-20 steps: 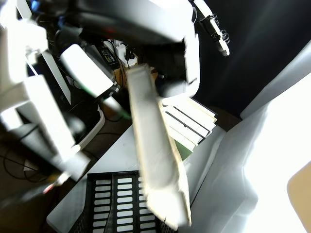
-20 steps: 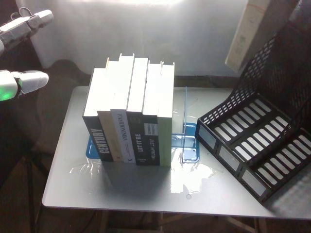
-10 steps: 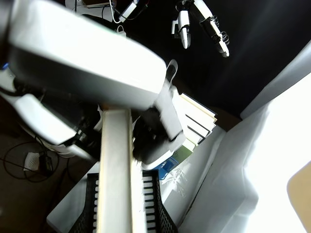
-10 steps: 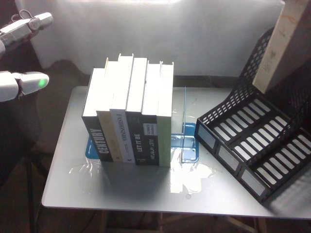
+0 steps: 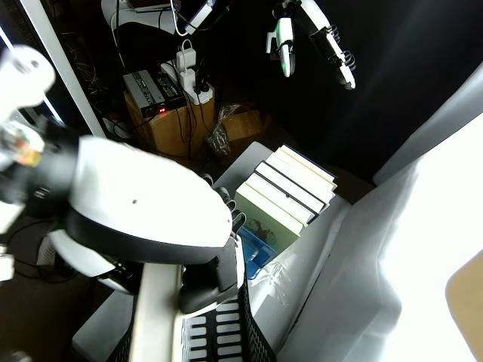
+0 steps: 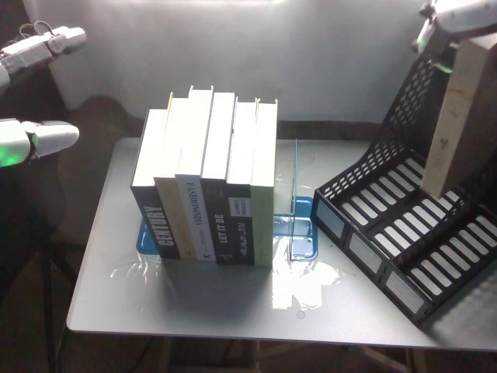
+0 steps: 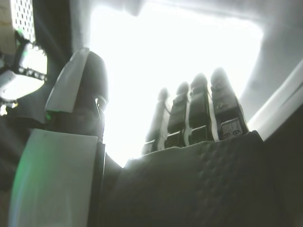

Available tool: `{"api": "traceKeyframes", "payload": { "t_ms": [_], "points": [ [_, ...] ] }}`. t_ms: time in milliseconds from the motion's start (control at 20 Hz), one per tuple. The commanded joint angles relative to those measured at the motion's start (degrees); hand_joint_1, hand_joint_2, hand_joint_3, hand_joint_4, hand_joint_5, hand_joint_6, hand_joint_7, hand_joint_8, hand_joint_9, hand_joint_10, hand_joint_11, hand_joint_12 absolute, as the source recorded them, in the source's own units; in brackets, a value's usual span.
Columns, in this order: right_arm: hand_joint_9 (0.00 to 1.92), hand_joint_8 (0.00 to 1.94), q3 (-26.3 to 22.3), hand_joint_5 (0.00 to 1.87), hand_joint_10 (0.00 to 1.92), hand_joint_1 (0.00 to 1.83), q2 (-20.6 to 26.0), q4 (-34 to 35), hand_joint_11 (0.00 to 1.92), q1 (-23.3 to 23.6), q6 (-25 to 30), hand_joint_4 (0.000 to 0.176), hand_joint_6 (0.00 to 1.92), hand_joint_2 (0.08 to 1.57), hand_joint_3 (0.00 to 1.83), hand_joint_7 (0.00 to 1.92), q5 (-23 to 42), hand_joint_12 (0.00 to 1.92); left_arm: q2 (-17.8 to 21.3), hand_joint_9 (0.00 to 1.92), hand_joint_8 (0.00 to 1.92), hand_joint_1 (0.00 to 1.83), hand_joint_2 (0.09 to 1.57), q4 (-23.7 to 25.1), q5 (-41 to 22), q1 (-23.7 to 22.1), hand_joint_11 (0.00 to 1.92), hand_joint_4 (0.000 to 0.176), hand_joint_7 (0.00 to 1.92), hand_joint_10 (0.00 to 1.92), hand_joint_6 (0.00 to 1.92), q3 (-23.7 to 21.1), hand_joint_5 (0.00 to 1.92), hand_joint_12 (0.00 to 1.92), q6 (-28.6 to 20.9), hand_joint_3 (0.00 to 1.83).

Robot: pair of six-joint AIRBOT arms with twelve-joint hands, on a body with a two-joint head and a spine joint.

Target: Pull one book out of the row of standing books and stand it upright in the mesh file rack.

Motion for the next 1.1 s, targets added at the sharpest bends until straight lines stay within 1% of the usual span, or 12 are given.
{"api": "traceKeyframes", "payload": {
  "t_ms": [0,50,350,450,550,650,700,750,850,950,1000,1050],
  "points": [
    [0.76,1.32,0.7,0.84,1.57,1.35,0.4,-0.5,0.71,-0.2,-0.4,0.0,1.0,1.19,0.0,0.81,-7.1,1.84,0.7,0.0,0.0,1.08,1.23,-2.6,-7.2,0.2,0.0,0.0,0.0,0.0,0.01,0.0,0.1,0.0,-0.3,0.0],
    [0.77,1.3,1.1,0.78,1.53,1.35,-0.1,-0.5,0.69,-0.8,-0.4,0.0,1.18,1.2,0.0,0.78,-7.2,1.78,0.7,0.0,0.0,1.07,1.23,-2.7,-7.2,0.4,0.0,0.0,0.0,0.0,0.01,0.1,0.11,0.0,-0.3,0.0],
    [0.85,1.2,4.1,0.74,1.49,1.36,-4.3,-0.5,0.79,-5.5,-0.2,0.0,1.15,1.19,0.0,0.84,-8.8,1.69,0.7,0.0,0.0,1.11,1.22,-2.6,-7.6,0.5,0.0,0.0,0.0,0.0,0.01,-0.1,0.12,0.0,-0.3,0.0],
    [0.87,1.42,4.9,0.75,1.49,1.23,-5.3,-0.5,0.8,-6.9,-0.2,0.0,1.17,1.21,0.01,0.83,-9.5,1.77,0.6,0.0,0.0,1.08,1.25,-2.6,-7.6,0.6,0.0,0.0,0.0,0.0,0.0,-0.1,0.11,0.0,-0.3,0.01],
    [0.93,1.22,5.5,0.8,1.4,1.33,-6.6,-0.5,0.84,-8.1,-0.2,0.0,1.06,1.17,0.0,0.88,-10.8,1.71,0.5,0.0,0.0,1.06,1.26,-2.6,-7.7,0.7,0.0,0.0,0.0,0.0,0.0,-0.1,0.08,0.0,-0.3,0.01],
    [0.91,1.13,5.8,0.76,1.35,1.36,-7.7,-0.5,0.79,-8.9,-0.2,0.0,1.16,1.16,0.0,0.89,-11.8,1.64,0.4,0.0,0.0,1.07,1.26,-2.6,-7.7,0.7,0.0,0.0,0.0,0.0,0.01,-0.1,0.1,0.0,-0.3,0.01],
    [0.9,1.17,6.0,0.71,1.35,1.36,-8.2,-0.5,0.77,-9.7,-0.4,0.0,1.3,1.18,0.01,0.84,-12.4,1.64,0.3,0.0,0.0,1.08,1.26,-2.5,-7.7,0.7,0.0,0.0,0.0,0.0,0.01,0.0,0.1,0.0,-0.3,0.01],
    [0.87,1.26,6.3,0.7,1.45,1.34,-8.8,-0.5,0.83,-10.2,-0.4,0.0,1.26,1.2,0.01,0.81,-12.9,1.77,0.2,0.0,0.0,1.06,1.27,-2.4,-7.5,0.7,0.0,0.0,0.0,0.0,0.0,0.0,0.1,0.0,-0.3,0.01],
    [1.1,1.44,7.0,0.76,1.57,1.23,-10.1,-0.5,1.07,-10.9,-0.6,0.0,1.1,1.21,0.0,0.88,-13.3,1.86,0.1,0.0,0.0,1.08,1.26,-2.4,-7.5,0.7,0.0,0.0,0.0,0.0,0.01,0.1,0.12,0.0,-0.3,0.0],
    [1.0,1.38,8.7,0.77,1.55,1.23,-12.1,-0.6,0.96,-12.4,-0.8,0.0,1.12,1.2,0.0,0.91,-14.0,1.9,0.0,0.0,0.0,1.1,1.25,-2.3,-7.6,0.7,0.0,0.0,0.0,0.0,0.01,0.2,0.12,0.0,-0.3,0.0],
    [1.16,1.7,9.4,0.82,1.85,1.14,-12.9,-0.6,1.24,-13.1,-0.8,0.0,1.21,1.19,0.0,1.03,-14.3,1.92,0.0,0.0,0.0,1.12,1.24,-2.2,-7.7,0.7,0.0,0.0,0.0,0.0,0.01,0.2,0.12,0.0,-0.3,0.0],
    [1.29,1.89,10.2,0.83,1.91,1.12,-13.6,-0.6,1.4,-13.6,-0.8,0.0,1.23,1.19,0.0,1.09,-14.5,1.92,0.0,0.0,0.0,1.09,1.25,-2.2,-7.8,0.7,0.0,0.0,0.0,0.0,0.0,0.3,0.11,0.0,-0.3,0.0]
  ]
}}
